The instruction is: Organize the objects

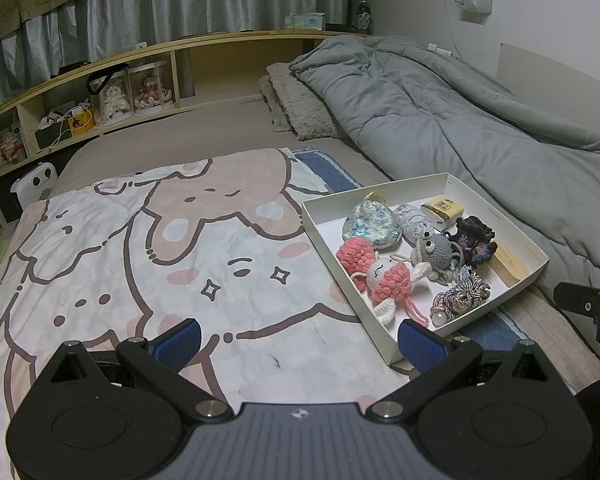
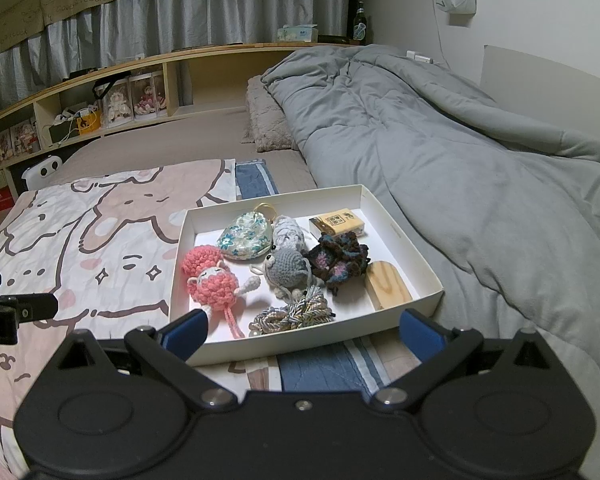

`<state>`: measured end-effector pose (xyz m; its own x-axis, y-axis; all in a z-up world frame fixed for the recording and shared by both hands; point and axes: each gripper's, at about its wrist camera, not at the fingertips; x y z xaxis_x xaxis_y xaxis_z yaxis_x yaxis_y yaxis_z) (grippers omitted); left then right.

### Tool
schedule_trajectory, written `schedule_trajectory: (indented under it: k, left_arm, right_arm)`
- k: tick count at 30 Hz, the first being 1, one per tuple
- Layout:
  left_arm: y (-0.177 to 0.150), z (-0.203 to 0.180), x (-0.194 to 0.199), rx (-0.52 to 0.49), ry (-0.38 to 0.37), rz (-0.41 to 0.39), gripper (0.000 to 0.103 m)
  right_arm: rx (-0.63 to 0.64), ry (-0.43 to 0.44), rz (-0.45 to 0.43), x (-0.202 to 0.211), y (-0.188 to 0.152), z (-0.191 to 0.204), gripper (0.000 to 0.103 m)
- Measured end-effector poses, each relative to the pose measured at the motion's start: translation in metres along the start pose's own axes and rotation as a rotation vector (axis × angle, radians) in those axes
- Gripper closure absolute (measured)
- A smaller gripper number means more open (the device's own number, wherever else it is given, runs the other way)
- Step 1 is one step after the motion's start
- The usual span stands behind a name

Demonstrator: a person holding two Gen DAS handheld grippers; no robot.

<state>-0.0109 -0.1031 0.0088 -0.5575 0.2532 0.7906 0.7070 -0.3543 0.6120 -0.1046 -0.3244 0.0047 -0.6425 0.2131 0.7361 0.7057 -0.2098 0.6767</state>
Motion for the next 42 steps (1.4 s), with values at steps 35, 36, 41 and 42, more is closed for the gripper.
schedule_trajectory:
  k: [35, 36, 41, 42]
  left_arm:
    - [-0.0011, -0.0016, -0.0004, 0.006, -0.002, 0.001, 0.000]
    - [-0.0012, -0.0020, -0.0003, 0.007, -0.002, 0.001, 0.000]
    - [-0.0006, -0.0010, -0.0001, 0.006, -0.003, 0.000, 0.000]
    - [-0.0007, -0.0015, -0.0001, 0.006, -0.003, 0.000, 0.000]
  right_arm:
    - [-0.001, 0.002, 0.004, -0.0016, -0.0028, 0.0009, 0.000]
    - [-0.001, 0.001, 0.004, -0.0017, -0.0024, 0.0007, 0.000]
    - [-0.001, 0.002, 0.005, -0.0017, -0.0021, 0.0006, 0.000]
    - [-0.001, 0.002, 0.005, -0.0016, -0.0028, 0.0008, 0.000]
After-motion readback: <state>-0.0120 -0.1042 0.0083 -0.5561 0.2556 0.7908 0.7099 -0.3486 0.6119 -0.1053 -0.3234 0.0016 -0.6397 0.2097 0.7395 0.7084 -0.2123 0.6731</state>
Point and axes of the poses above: each gripper's, at about its wrist camera, not at the fingertips, and x roughly against the way its jaws point, z to its left, y to its top, and after that the axes turned 12 degrees about z, right-handed
